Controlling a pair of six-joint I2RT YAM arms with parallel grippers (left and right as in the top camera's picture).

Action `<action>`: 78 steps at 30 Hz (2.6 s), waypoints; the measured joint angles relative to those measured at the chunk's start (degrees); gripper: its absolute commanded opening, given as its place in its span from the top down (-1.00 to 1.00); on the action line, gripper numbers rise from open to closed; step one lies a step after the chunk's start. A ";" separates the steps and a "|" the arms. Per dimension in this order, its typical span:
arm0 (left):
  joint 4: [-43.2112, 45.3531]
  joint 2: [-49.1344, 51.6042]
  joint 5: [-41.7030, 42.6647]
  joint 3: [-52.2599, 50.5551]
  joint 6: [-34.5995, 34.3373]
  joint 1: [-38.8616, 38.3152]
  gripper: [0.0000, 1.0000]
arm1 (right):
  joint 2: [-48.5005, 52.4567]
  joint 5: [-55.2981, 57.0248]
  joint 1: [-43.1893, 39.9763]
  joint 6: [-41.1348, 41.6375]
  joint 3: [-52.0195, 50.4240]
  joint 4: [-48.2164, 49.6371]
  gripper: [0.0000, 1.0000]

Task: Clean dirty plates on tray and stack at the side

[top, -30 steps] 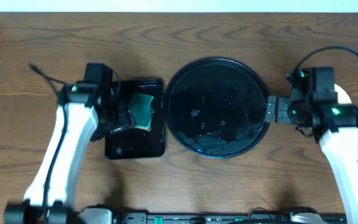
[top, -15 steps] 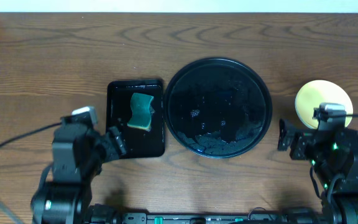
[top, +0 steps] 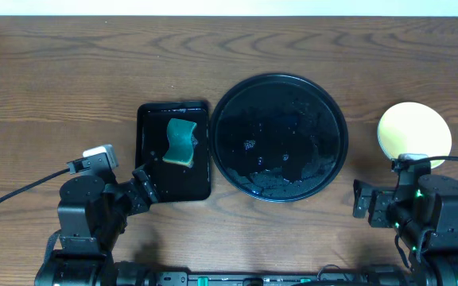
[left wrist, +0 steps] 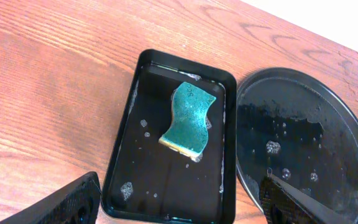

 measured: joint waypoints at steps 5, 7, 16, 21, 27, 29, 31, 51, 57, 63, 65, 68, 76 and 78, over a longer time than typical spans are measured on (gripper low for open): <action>0.02 0.00 0.00 0.00 0.00 0.00 -0.64 | 0.00 0.02 0.02 -0.02 0.00 -1.44 -0.99; 0.02 0.02 0.00 0.00 0.02 0.00 -0.64 | -0.04 0.02 0.02 -0.02 0.00 -1.66 -0.99; 0.02 0.04 0.00 0.00 0.00 0.00 -0.64 | -8.76 1.92 0.02 -0.04 -1.90 1.03 -0.98; 0.15 0.04 0.00 -0.09 0.00 0.00 -0.65 | -18.82 2.01 0.02 -0.17 -9.77 14.14 -0.98; 0.20 0.07 0.00 -0.17 0.00 0.00 -0.65 | -27.15 1.38 0.02 -0.20 -24.90 35.50 -0.99; 0.20 0.07 -0.02 -0.17 0.00 0.00 -0.65 | -29.51 1.20 0.02 -0.20 -29.40 42.16 -0.99; 0.20 0.09 -0.02 -0.17 0.00 0.00 -0.65 | -31.39 1.03 0.00 -0.20 -32.98 48.52 -0.98; 0.17 0.09 -0.02 -0.20 0.02 0.00 -0.65 | -34.01 0.76 0.02 -8.98 -47.41 56.63 -0.99; 0.20 0.09 -0.02 -0.22 0.02 0.00 -0.65 | -34.01 0.37 0.02 -10.49 -47.41 56.54 -0.98; 0.20 0.09 -0.02 -0.22 0.00 0.00 -0.65 | -34.01 0.37 0.00 -10.75 -47.43 56.54 -0.98; 0.20 0.09 -0.02 -0.22 0.02 0.00 -0.65 | -34.01 0.37 0.02 -10.82 -47.41 56.54 -0.98; 0.20 0.09 0.00 -0.22 0.00 0.00 -0.65 | -34.01 0.37 0.02 -10.93 -47.43 56.54 -0.99; 0.20 0.09 -0.02 -0.22 0.00 0.00 -0.65 | -34.01 0.37 0.02 -10.95 -47.41 56.54 -0.99; 0.20 0.09 -0.02 -0.22 0.02 0.00 -0.65 | -34.01 0.35 0.02 -10.93 -47.43 56.54 -0.99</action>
